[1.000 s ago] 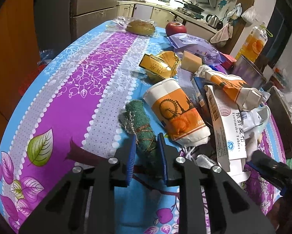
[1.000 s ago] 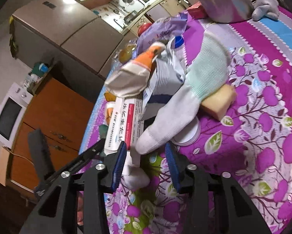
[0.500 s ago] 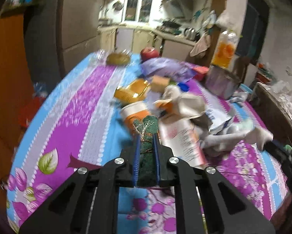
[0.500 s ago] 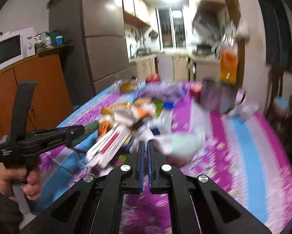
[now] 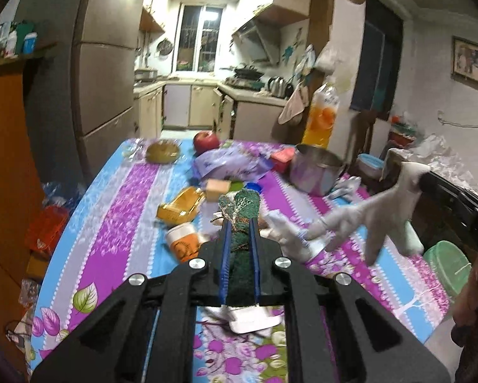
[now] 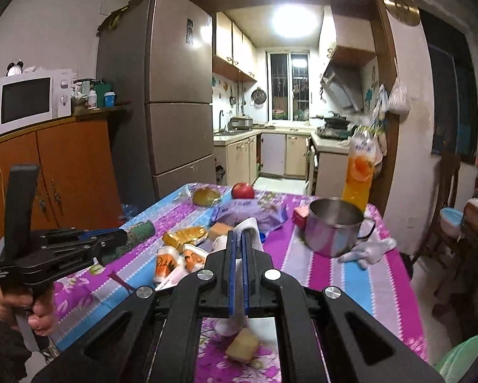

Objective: Collect trash
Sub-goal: 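Carry the green pad and white glove over the green bin with both tools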

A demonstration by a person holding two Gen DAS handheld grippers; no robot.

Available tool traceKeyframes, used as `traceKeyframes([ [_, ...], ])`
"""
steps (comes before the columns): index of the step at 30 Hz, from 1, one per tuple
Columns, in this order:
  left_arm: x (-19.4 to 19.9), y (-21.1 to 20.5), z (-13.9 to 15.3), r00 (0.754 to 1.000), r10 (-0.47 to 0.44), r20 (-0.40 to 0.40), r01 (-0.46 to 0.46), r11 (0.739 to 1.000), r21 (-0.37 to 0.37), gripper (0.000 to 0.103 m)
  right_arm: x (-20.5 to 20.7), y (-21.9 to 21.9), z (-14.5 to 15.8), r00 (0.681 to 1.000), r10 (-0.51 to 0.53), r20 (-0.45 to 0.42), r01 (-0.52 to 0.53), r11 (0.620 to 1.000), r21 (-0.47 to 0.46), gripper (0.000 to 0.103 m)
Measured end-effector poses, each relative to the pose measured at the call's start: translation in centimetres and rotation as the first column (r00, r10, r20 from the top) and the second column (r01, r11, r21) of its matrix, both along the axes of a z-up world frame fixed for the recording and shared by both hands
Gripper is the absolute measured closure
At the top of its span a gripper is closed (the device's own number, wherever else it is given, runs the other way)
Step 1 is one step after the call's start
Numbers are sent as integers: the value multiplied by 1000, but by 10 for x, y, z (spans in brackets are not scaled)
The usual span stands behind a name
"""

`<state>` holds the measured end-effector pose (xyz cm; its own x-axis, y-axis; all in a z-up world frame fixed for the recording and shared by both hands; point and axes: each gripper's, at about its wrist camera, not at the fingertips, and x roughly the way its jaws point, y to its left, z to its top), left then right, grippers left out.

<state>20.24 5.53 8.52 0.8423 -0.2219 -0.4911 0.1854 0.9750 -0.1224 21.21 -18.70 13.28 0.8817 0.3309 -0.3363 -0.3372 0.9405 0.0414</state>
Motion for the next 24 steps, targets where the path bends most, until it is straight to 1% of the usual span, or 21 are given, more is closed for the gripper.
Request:
traceKeyframes([
  [7,-6,-25,23,997,-59,47,59,998,-6,93,-11,-20,26,999,-40,36,41,999,-16,99],
  [13,-8,-52,35,992,-111,60,112,994,-14,93,-26,-49,46,992,-104,64,106,994,-21,99],
  [19,-9,-97,41,979,-193,70,195,981,-21,93,-48,-86,60,980,-181,79,185,982,-41,99],
  [24,-10,-144,44,961,-268,75,270,962,-26,93,-67,-126,65,964,-256,75,259,965,-39,99],
])
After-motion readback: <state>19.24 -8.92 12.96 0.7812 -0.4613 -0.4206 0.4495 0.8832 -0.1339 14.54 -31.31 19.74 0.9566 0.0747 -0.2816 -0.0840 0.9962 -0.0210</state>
